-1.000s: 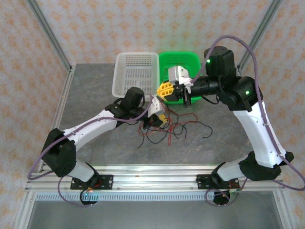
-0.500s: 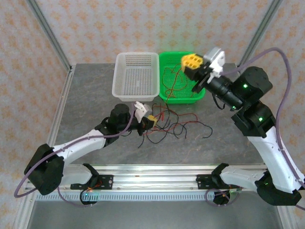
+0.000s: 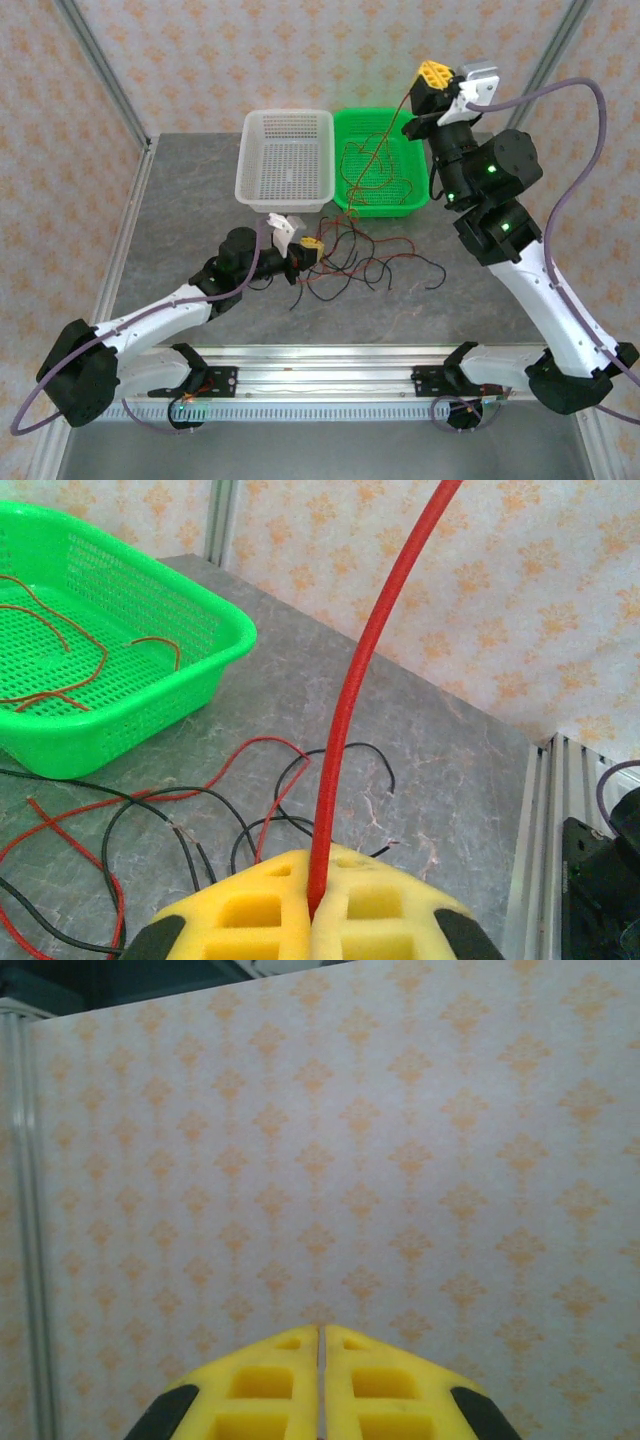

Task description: Untangle the cables

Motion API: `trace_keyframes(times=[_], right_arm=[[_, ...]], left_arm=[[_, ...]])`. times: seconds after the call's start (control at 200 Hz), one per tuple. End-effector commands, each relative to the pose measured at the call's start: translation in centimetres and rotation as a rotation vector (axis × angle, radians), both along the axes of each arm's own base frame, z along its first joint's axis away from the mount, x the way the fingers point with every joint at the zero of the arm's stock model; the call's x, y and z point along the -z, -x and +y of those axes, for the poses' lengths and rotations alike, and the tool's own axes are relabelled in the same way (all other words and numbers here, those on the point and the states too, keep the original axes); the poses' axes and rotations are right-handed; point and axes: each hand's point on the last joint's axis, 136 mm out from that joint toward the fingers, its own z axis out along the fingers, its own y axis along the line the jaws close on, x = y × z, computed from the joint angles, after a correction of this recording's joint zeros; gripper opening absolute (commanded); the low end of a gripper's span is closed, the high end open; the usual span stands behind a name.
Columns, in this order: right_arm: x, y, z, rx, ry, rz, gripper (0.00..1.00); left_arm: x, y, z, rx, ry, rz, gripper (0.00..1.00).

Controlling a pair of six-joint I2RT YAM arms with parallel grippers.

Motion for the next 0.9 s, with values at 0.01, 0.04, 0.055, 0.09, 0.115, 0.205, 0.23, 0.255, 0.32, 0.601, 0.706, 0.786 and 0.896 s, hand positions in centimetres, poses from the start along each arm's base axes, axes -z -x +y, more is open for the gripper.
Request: trace_keyframes(times=[0.01,0.04,0.055,0.09,0.115,0.205,0.23,0.255,0.32,0.601,0.706,0.786,0.896], right_arm=[[-2.6,0.3,-3.1,0.128,-0.142,-0.091,0.00],[-2.8,0.1,-3.3,0.147,-0.153,-0.100,0.00],[-3.0,0.1,-3.5,0.155,-0.161,-0.104,0.00],[-3.3,-0.1,-3.9,0.172,-0.178,-0.115,0.00],[-3.5,-0.2,-4.2,0.183,-0.192,-0.121,0.00],[-4.1,-0.7,-5.3,0.207,-0.252,-0.141,0.00],[-4.3,-0.9,-5.6,0.212,-0.264,-0.144,0.00],[-4.3,-1.1,-5.8,0.216,-0.276,-0.145,0.00],[-4.5,-1.5,-6.6,0.230,-0.310,-0.152,0.00],[-4.7,-3.8,-8.8,0.275,-0.390,-0.151,0.00],[-3.9,-5.5,-9.6,0.313,-0.406,-0.130,0.00],[-3.6,-6.6,-10.3,0.326,-0.421,-0.129,0.00],[-3.6,-8.5,-9.9,0.296,-0.400,-0.120,0.00]], left_arm=[[-0.8,-0.6,0.3,-0.042,-0.008,-0.012,0.00],[-0.6,-0.7,0.4,-0.051,-0.019,-0.008,0.00],[-0.5,-0.8,0.4,-0.053,-0.024,-0.004,0.00],[-0.3,-0.8,0.5,-0.057,-0.032,0.002,0.00],[-0.2,-0.8,0.5,-0.059,-0.035,0.006,0.00],[0.2,-0.7,0.7,-0.063,-0.035,0.014,0.00],[0.2,-0.7,0.7,-0.066,-0.033,0.014,0.00],[0.2,-0.7,0.8,-0.067,-0.032,0.015,0.00],[0.3,-0.6,0.9,-0.070,-0.030,0.017,0.00],[1.1,-0.9,2.0,-0.135,-0.058,0.034,0.00],[1.1,-1.1,2.6,-0.169,-0.056,0.032,0.00],[1.0,-1.2,2.9,-0.192,-0.055,0.027,0.00],[0.1,-1.5,3.2,-0.218,-0.039,0.009,0.28]])
